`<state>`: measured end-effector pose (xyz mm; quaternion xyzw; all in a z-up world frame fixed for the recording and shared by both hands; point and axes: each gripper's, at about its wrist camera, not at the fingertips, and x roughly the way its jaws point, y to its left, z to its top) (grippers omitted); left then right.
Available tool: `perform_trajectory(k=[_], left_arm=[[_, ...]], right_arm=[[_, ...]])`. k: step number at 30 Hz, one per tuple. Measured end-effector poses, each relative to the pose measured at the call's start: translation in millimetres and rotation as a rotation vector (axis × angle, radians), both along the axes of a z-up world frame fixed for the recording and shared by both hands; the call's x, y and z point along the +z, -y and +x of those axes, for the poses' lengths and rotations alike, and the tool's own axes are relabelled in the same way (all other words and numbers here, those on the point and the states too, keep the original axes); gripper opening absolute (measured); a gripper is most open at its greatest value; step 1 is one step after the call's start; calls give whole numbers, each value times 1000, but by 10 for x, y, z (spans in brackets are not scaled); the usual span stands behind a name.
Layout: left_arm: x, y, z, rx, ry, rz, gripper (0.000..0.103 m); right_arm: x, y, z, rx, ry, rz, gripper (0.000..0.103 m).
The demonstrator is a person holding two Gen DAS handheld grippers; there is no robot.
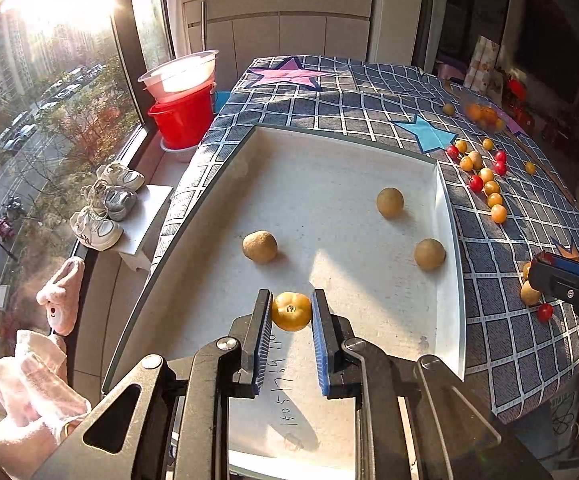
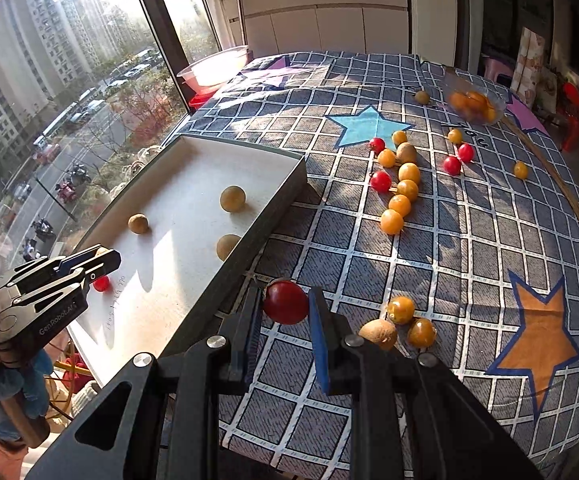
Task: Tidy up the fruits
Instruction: 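Carry both tomatoes into the white tray and open both tools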
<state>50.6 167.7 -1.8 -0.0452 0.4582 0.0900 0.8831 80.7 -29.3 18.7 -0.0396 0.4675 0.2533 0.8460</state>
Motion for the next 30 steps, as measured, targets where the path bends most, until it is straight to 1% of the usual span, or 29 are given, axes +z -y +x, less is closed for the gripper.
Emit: perform_trajectory(k=[6, 11, 18, 26, 28, 30], left_arm=[[-144, -270, 73, 45, -34, -8, 21], [-251, -398, 165, 77, -61, -23, 21], [-342, -429, 284, 85, -95, -16, 21], [-339, -383, 338, 78, -99, 11, 21], [-337, -361, 340, 71, -99, 26, 21], [-337, -342, 337, 66, -96, 33, 21]], right_arm=[[-48, -450, 41, 62, -39, 19, 25], [-152, -710, 132, 88, -74, 15, 25], [-279, -949, 345, 100, -96, -17, 25], [-495, -1151, 544, 106, -122, -88, 25], [-522, -1188, 529, 114, -117, -102, 25], [-516, -1227, 509, 125, -92, -126, 25]])
